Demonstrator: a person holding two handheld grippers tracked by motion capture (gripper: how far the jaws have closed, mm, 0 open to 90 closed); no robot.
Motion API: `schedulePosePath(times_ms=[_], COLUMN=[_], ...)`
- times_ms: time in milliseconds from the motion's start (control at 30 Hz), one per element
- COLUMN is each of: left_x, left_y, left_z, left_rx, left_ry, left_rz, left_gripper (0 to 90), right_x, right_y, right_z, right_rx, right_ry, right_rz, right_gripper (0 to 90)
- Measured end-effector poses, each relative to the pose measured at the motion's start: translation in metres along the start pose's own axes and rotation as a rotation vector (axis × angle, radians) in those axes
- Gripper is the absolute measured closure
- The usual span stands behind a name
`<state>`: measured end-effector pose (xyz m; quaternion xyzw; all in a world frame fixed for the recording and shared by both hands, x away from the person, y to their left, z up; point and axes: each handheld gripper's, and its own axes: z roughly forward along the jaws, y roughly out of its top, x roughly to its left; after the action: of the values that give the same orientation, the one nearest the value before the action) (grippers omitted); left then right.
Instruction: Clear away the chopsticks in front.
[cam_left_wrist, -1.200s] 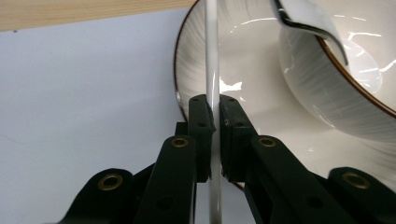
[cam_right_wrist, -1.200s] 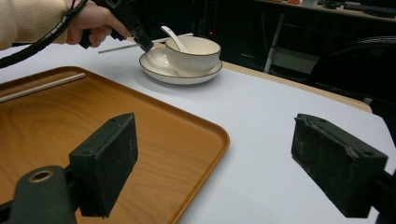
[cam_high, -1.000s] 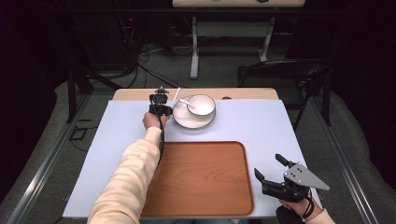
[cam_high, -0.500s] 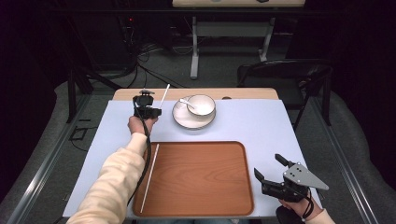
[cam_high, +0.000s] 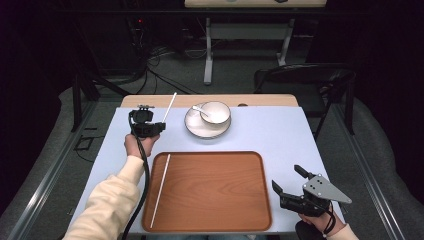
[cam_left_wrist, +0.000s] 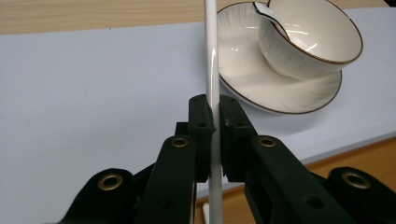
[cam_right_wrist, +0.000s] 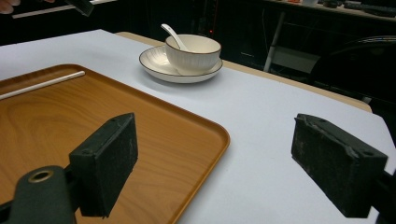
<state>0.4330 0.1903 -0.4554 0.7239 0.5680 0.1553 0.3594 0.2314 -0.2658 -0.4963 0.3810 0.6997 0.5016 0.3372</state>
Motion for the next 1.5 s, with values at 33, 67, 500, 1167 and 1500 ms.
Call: schedulePosePath(times_ms=[33, 67, 500, 1167, 1500], left_x=[-0.001, -0.001, -0.014, -0.018, -0.014], left_y=[-0.004, -0.006, -0.055, -0.14, -0.162], left_z=[-0.003, -0.006, -0.053, -0.061, -0.053], left_rx=[-0.005, -0.005, -0.05, 0.049, 0.124], left_ry=[-0.006, -0.011, -0.069, -0.035, 0.031], left_rz=[-0.001, -0.001, 0.017, -0.07, -0.091], left_gripper=[84.6, 84.6, 84.6, 84.6, 84.6], right_x=[0.0, 0.0, 0.0, 0.001, 0.002], right_y=[0.0, 0.0, 0.0, 0.002, 0.002], right_z=[0.0, 0.0, 0.0, 0.004, 0.005], right_rx=[0.001, 0.001, 0.001, -0.008, -0.007], right_ry=[0.0, 0.001, 0.0, 0.02, 0.024], right_rz=[0.002, 0.0, -0.004, -0.009, -0.011], right_gripper=[14.2, 14.2, 14.2, 14.1, 14.2])
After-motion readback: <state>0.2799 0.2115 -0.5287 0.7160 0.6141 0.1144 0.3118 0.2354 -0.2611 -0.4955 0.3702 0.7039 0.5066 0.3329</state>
